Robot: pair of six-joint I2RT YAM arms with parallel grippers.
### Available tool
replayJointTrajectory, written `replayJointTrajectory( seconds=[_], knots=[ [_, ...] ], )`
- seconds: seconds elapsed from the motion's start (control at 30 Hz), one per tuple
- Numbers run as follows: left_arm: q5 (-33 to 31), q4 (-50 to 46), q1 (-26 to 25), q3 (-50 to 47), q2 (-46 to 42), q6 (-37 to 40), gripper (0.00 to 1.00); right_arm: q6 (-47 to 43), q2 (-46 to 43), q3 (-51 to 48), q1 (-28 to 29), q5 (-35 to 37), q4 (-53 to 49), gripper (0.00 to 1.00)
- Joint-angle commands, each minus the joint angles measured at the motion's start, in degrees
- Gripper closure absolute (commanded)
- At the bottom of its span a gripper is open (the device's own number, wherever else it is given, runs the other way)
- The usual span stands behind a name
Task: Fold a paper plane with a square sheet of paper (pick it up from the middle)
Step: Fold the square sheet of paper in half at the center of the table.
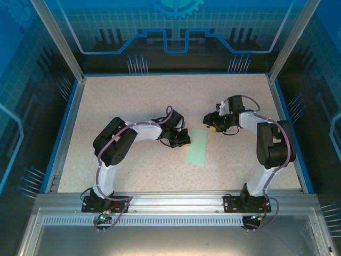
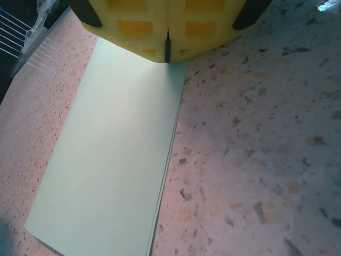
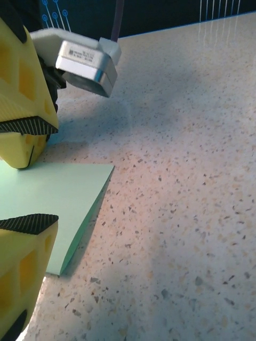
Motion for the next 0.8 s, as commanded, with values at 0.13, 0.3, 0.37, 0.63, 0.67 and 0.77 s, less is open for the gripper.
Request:
replayJointTrajectory(
  seconds=[0.13,0.3,0.37,0.63,0.67,0.77],
  knots=[
    [-2.0,-6.6,-0.8,-0.9,1.3,1.6,0.99,0.7,5.4,-1.7,-0.1,0.5,0.6,0.54],
    [-2.0,-6.5,-0.8,-1.0,1.5,1.5,0.99,0.3,5.8,-2.0,-0.3,2.9,-0.7,0.54],
    [-2.0,-6.5,-0.7,-0.9,1.5,1.5,1.0,0.4,4.1,-2.5,-0.3,1.5,-0.2,0.54],
    [-2.0,-6.3,-0.7,-1.1,1.3,1.6,0.99,0.3,-5.3,-5.3,1.4,-1.3,-1.2,0.53],
    [-2.0,-6.3,-0.8,-1.0,1.3,1.5,0.99,0.5,-5.6,-5.8,1.9,-1.1,-1.1,0.53],
    [-2.0,-6.2,-0.7,-1.1,1.3,1.6,0.99,1.0,-5.3,-7.7,2.9,-1.0,0.6,0.52]
  ],
)
